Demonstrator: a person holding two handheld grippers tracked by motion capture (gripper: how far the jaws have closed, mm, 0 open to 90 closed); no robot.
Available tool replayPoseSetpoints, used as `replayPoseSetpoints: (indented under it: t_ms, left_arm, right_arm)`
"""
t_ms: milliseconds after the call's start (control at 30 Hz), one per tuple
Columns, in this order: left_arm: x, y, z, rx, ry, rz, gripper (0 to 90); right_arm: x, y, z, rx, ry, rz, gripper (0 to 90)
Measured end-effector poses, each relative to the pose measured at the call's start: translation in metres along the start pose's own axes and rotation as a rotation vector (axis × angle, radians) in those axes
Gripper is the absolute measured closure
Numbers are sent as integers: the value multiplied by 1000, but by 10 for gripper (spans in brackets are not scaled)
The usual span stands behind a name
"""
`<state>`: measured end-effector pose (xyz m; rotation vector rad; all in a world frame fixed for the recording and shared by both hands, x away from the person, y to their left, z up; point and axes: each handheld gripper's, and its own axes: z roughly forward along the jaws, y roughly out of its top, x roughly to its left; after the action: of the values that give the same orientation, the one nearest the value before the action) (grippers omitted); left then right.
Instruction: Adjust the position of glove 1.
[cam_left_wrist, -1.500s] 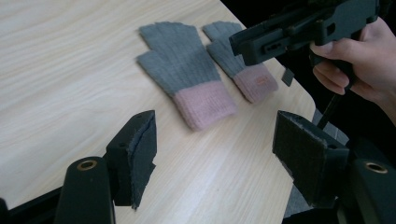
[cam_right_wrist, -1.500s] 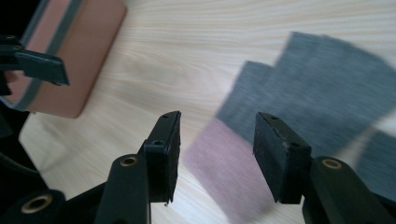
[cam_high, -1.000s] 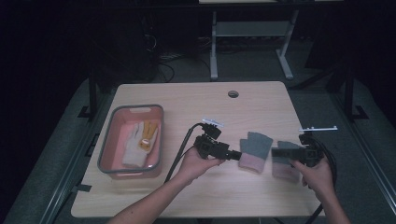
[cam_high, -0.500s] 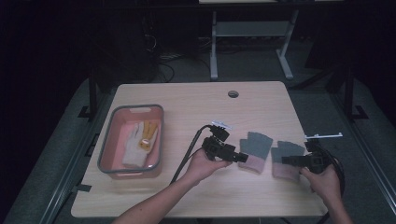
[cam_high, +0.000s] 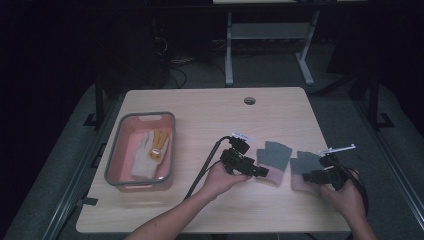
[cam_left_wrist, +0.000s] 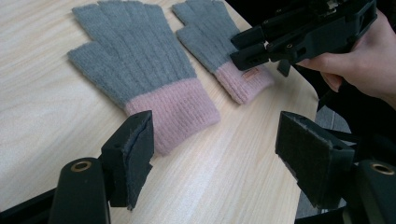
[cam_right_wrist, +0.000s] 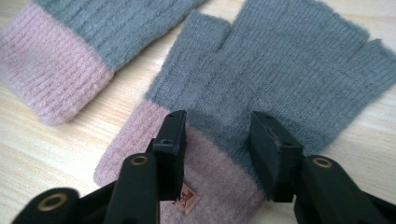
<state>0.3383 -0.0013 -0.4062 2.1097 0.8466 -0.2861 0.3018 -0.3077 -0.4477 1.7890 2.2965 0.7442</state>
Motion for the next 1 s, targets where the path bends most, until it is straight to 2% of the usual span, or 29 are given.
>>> replayPoseSetpoints:
  t_ms: [100,200,300,567,633,667,733,800,1000]
  left_arm:
    - [-2,-1,1,-5,-5,-1,282]
    - [-3,-2,1,-9,-8,2,283]
    - [-4,-2,0,-5,-8,12,283]
    - [0,-3,-7,-17,4,1,283]
    - [1,-4,-9,-27,-3,-13,283]
    - [2,-4,-10,-27,4,-5,282]
    - [3,-3,-12,-33,7,-8,283]
    - [4,-3,-13,-36,15,-7,282]
    - [6,-3,-14,-35,24,-10,282]
  right_arm:
    - [0,1,0,11,4,0,622]
    - [0,1,1,13,15,-10,726]
    - [-1,2,1,13,27,9,795]
    - [-5,3,-4,8,47,74,831]
    - [-4,3,-6,4,47,75,831]
    - [-4,4,-8,-1,44,76,831]
    - [-2,6,-12,-11,54,94,831]
    - [1,10,-17,-38,67,99,830]
    - [14,25,-22,-69,98,106,829]
